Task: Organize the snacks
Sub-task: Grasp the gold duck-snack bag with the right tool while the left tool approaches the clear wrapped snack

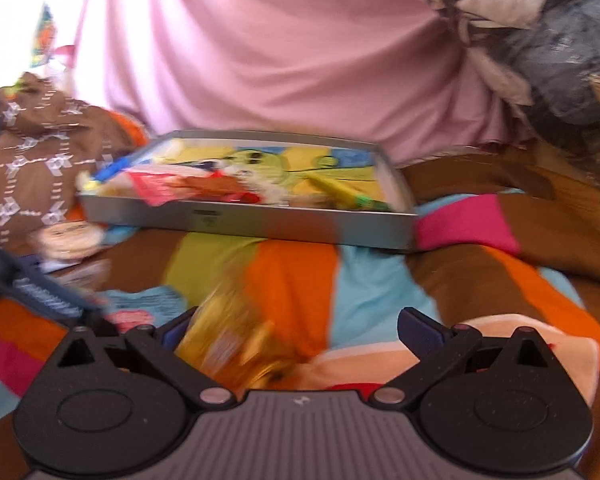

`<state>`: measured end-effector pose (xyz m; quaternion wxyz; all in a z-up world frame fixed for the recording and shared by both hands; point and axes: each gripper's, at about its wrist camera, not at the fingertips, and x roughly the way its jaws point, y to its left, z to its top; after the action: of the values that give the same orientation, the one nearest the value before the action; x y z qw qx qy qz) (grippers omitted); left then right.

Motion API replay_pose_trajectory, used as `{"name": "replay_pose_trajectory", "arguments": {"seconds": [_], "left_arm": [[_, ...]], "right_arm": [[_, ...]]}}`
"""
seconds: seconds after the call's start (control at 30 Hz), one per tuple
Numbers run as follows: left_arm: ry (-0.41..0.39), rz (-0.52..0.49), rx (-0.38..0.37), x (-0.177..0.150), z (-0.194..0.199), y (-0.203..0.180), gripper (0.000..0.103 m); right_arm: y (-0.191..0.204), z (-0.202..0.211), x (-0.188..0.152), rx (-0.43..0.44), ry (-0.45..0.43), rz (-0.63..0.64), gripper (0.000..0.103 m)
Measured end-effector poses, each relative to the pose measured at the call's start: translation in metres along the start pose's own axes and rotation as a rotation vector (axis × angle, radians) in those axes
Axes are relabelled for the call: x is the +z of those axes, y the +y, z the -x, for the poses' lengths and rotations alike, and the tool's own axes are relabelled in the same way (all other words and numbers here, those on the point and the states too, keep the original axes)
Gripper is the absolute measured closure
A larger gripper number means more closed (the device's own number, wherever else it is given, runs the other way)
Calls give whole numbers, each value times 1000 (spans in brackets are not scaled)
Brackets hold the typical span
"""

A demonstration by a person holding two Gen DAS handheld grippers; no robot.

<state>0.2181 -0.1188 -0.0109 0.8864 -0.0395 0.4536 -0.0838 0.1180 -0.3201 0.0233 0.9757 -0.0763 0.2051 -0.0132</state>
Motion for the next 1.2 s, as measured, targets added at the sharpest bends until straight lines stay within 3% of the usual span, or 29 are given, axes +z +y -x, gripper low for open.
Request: {"name": "replay_pose_trajectory", "arguments": {"seconds": [0.27, 0.53, 0.67, 0.83, 1.1, 1.2], "left_arm": [[2, 2, 4, -10, 3, 17, 5], [-10, -3, -8, -19, 7, 17, 5], [-22, -5, -24, -21, 8, 14, 7], [-60, -29, -14, -22, 13, 6, 20], [-63, -23, -55, -24, 17, 4, 23], [-56, -37, -61, -25, 18, 0, 23]], "right_arm": [[-14, -15, -5, -9, 122, -63, 0], [-1, -12, -8, 22, 151, -27, 3], [0, -8, -9, 55, 174, -26, 7], [-1, -4, -8, 114, 221, -22, 9], [11, 6, -13, 223, 312, 37, 10], [21, 8, -15, 257, 324, 62, 15]]}}
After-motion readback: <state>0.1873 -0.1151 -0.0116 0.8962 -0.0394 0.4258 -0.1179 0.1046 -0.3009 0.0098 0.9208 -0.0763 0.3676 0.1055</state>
